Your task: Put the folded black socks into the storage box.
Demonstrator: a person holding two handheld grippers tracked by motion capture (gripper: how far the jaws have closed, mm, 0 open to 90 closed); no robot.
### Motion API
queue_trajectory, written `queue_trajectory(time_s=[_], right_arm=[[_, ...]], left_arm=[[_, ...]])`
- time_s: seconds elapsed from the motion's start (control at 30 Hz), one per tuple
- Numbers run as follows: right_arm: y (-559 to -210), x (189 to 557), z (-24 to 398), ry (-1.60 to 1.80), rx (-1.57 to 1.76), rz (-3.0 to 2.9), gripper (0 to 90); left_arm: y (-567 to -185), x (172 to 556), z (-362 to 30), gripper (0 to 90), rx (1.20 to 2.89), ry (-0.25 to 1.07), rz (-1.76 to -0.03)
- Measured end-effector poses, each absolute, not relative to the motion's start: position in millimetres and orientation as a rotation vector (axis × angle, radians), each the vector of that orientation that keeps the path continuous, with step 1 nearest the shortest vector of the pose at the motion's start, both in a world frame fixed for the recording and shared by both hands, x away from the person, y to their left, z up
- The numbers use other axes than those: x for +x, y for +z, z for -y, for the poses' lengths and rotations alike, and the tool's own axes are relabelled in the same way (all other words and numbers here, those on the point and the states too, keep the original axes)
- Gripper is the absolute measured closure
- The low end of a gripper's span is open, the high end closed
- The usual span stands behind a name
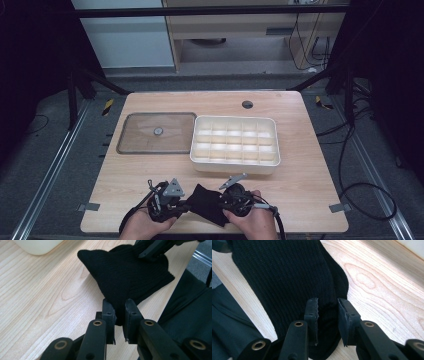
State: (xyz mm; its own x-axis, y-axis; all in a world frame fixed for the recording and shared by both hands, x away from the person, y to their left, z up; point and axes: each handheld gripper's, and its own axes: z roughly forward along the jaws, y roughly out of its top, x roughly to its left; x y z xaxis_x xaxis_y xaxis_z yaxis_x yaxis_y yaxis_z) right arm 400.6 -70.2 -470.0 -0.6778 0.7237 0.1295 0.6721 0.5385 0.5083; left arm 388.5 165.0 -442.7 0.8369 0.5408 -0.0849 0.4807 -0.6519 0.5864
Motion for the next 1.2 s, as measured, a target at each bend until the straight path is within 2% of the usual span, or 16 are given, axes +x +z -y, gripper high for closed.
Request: queue_trajectory(time_s=[1.2], right_arm=[[-473.4,399.9,59.1,0.878,1.22,-2.671,70.3]], left_arm=[[-420.9,382.0,-157.7,81.2,2.384,0.146,-0.673]])
